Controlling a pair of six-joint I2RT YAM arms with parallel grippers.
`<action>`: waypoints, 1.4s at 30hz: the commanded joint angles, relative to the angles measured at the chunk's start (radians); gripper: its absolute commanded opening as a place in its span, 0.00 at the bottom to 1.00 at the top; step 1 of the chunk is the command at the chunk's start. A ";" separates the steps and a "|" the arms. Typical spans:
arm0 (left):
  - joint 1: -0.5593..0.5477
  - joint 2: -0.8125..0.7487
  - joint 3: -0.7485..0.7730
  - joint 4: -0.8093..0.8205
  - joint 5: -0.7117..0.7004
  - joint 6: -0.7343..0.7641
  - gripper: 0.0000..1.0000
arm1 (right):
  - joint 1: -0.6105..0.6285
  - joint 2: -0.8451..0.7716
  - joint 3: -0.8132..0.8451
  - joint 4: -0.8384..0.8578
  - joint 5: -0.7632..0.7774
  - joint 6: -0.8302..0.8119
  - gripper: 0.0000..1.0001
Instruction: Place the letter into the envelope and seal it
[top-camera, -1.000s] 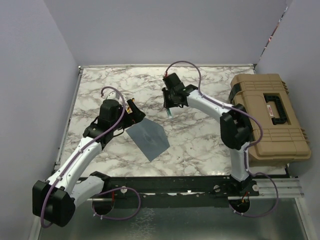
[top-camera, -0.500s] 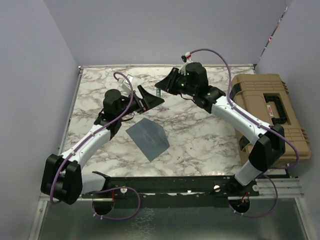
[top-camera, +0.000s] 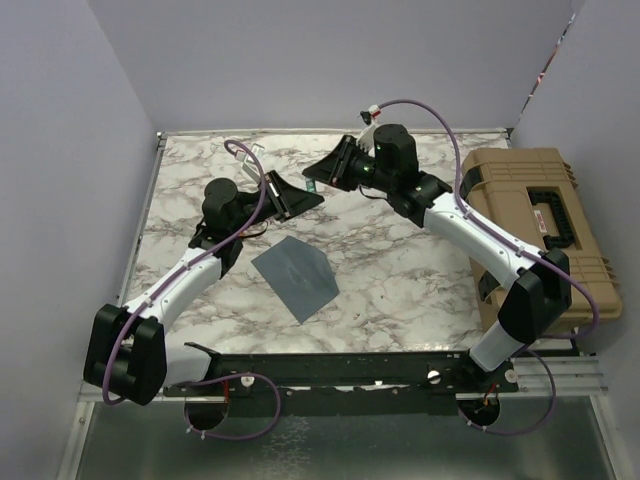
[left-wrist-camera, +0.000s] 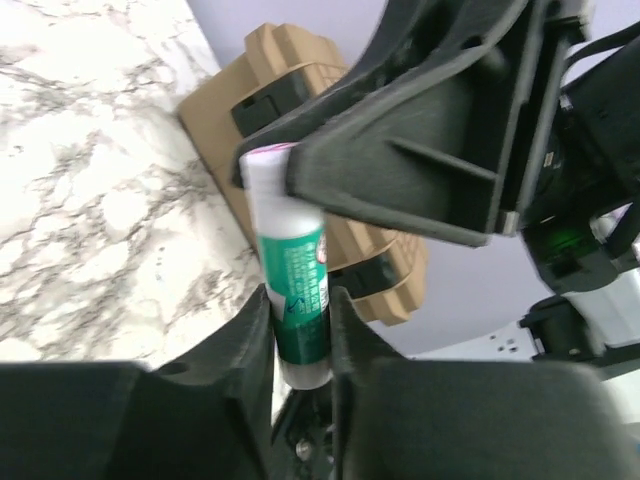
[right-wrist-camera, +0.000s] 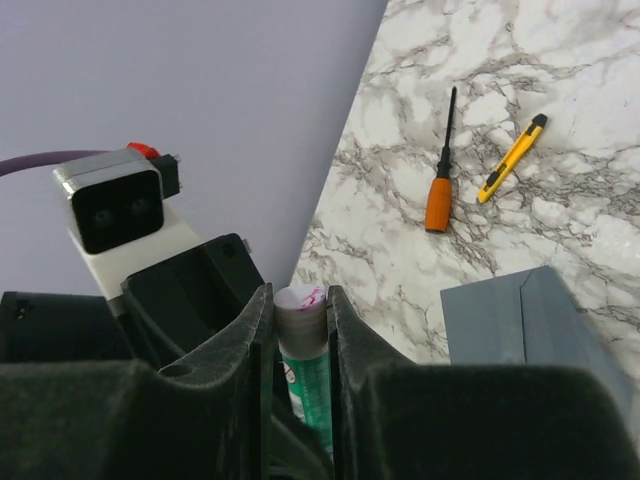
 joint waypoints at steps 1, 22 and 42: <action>-0.003 -0.018 0.012 0.061 0.110 0.070 0.05 | -0.004 -0.014 0.005 -0.022 -0.034 0.022 0.21; -0.003 -0.126 0.205 -0.589 0.085 0.968 0.00 | -0.027 0.047 0.307 -0.596 -0.261 -0.429 0.50; -0.021 -0.154 0.171 -0.563 0.119 1.030 0.00 | -0.027 0.087 0.327 -0.536 -0.366 -0.426 0.36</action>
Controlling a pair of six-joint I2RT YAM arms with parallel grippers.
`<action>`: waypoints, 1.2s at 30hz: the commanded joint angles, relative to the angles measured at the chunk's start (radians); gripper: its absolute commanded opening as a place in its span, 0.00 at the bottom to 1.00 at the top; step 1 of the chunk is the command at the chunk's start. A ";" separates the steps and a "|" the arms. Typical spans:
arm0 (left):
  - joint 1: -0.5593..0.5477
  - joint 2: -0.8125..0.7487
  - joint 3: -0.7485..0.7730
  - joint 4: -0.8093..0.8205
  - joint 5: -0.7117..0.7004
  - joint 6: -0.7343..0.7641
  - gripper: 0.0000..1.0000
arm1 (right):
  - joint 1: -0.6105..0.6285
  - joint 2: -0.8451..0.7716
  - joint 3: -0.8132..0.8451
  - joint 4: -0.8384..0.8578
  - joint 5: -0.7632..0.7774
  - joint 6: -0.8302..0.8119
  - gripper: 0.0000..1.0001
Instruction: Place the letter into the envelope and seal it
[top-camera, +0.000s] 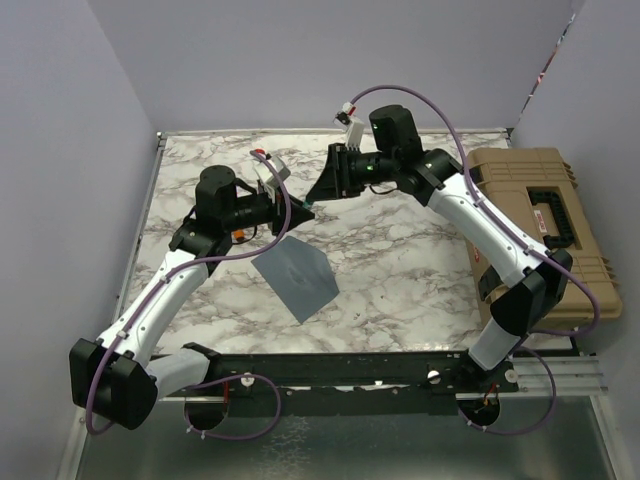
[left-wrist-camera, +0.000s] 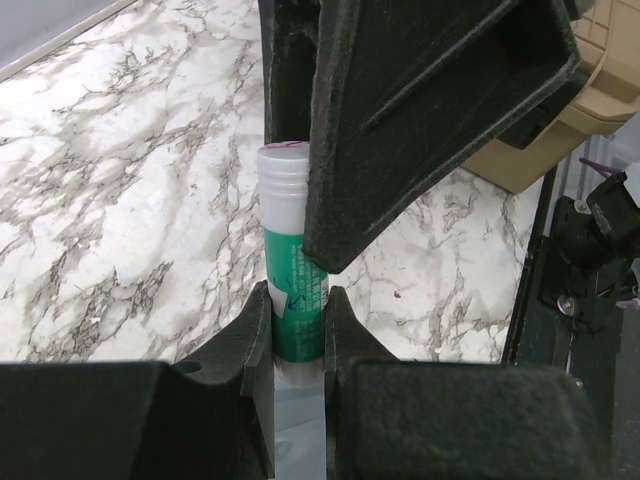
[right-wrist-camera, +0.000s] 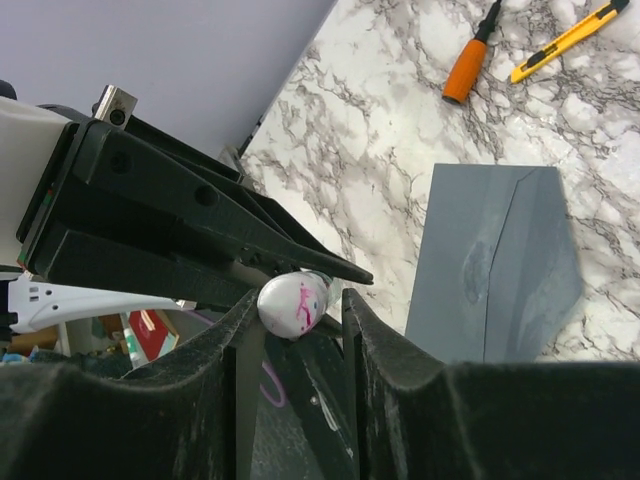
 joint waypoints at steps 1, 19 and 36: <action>-0.004 -0.025 -0.010 0.020 0.027 0.033 0.00 | -0.008 0.042 0.032 -0.012 -0.049 -0.020 0.36; -0.003 -0.030 -0.050 0.020 0.018 0.020 0.00 | -0.008 0.008 0.026 -0.008 -0.063 -0.043 0.47; -0.004 -0.033 -0.054 0.005 0.014 0.029 0.00 | -0.007 0.033 0.047 -0.042 -0.121 -0.076 0.11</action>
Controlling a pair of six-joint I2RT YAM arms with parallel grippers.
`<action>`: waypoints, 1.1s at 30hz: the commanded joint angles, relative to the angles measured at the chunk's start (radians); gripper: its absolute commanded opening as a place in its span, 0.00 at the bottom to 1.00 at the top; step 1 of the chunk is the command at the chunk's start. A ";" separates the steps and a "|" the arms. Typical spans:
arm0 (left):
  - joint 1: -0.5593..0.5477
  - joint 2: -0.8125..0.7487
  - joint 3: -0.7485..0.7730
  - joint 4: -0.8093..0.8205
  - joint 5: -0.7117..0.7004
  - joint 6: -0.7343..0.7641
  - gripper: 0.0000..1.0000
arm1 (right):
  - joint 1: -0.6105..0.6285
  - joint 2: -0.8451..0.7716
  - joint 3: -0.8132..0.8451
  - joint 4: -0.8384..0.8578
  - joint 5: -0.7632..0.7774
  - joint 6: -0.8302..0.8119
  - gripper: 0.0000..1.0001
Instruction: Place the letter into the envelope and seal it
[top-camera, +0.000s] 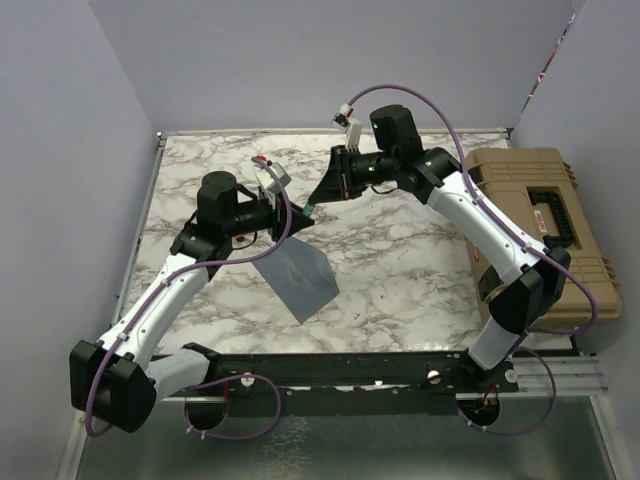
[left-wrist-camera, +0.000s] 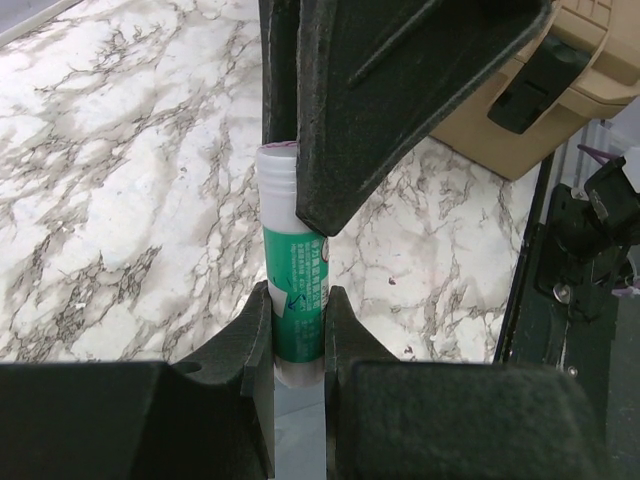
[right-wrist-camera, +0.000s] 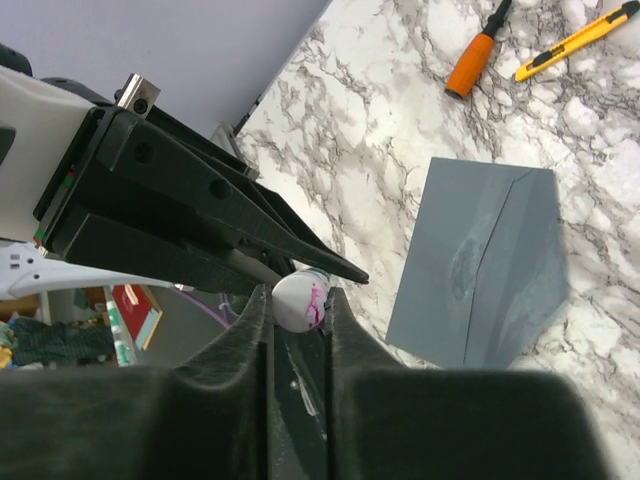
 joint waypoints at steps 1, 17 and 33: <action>-0.003 -0.018 -0.006 -0.002 0.009 0.024 0.00 | -0.002 0.013 0.046 -0.035 -0.040 -0.007 0.04; -0.003 -0.133 -0.131 -0.060 -0.020 -0.010 0.00 | -0.249 -0.145 0.000 0.169 0.036 0.189 0.00; -0.004 -0.102 -0.069 -0.029 -0.115 -0.068 0.00 | -0.155 -0.065 -0.404 0.133 0.832 -0.169 0.01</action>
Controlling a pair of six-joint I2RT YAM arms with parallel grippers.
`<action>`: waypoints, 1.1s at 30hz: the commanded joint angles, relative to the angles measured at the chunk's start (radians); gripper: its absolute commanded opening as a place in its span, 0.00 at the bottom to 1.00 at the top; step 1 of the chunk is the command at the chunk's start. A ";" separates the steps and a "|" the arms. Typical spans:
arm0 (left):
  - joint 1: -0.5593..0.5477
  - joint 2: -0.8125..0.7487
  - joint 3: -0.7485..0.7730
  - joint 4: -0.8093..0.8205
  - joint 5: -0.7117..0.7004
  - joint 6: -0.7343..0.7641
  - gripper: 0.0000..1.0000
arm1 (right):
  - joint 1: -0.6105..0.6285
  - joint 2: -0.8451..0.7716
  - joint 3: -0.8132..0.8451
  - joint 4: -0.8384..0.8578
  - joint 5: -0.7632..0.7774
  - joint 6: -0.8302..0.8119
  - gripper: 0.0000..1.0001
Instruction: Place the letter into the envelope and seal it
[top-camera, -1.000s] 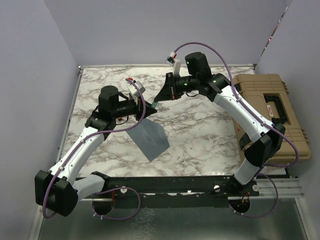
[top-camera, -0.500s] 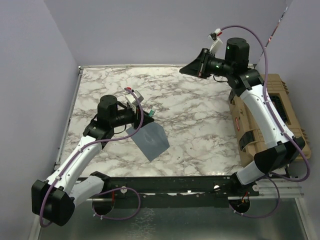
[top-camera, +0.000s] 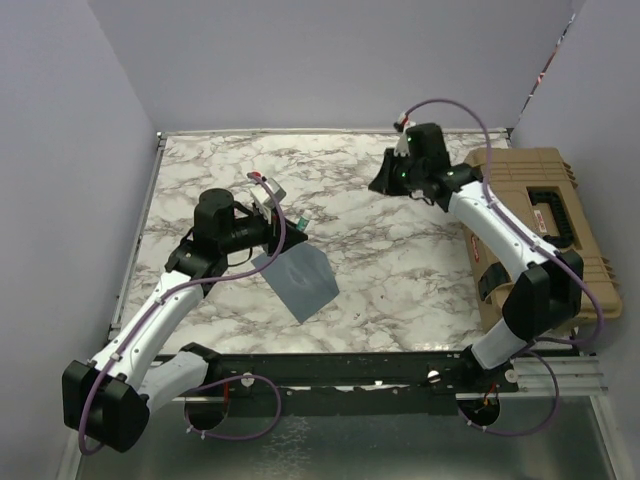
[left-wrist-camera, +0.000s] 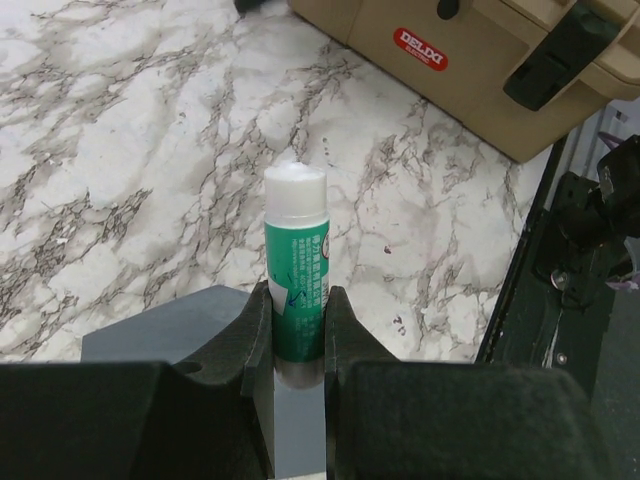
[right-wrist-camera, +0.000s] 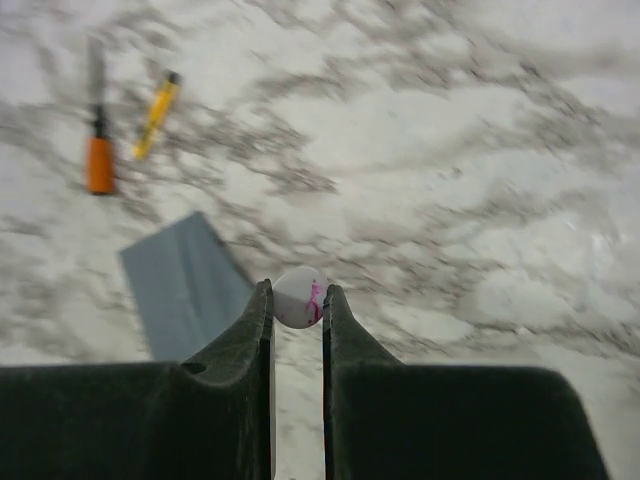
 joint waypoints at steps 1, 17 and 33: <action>0.002 0.014 0.050 0.035 -0.071 -0.063 0.00 | 0.086 0.036 -0.207 0.069 0.431 -0.133 0.01; 0.003 0.105 0.111 0.103 -0.134 -0.295 0.00 | 0.162 0.034 -0.673 0.537 0.647 -0.020 0.01; 0.003 0.085 0.104 0.103 -0.164 -0.329 0.00 | 0.162 0.095 -0.730 0.607 0.622 0.033 0.17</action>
